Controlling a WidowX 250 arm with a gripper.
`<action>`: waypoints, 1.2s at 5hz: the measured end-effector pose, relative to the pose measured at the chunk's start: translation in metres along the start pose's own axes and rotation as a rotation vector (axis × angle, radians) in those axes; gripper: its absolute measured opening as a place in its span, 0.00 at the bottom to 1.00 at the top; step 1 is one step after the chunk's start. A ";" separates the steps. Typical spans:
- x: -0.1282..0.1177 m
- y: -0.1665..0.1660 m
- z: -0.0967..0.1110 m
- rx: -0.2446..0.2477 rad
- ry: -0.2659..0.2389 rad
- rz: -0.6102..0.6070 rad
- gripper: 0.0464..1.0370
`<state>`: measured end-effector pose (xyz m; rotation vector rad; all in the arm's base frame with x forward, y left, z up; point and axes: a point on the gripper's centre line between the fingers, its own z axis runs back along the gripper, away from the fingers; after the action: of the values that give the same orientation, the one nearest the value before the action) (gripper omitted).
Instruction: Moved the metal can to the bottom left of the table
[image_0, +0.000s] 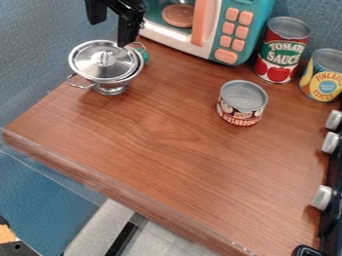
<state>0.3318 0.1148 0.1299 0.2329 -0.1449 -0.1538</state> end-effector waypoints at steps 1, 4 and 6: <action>-0.001 -0.004 -0.010 -0.017 0.027 -0.006 0.96; 0.054 -0.118 0.043 -0.137 -0.179 -0.346 0.96; 0.091 -0.168 0.044 -0.250 -0.249 -0.502 0.96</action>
<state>0.3911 -0.0713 0.1434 -0.0052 -0.3115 -0.6971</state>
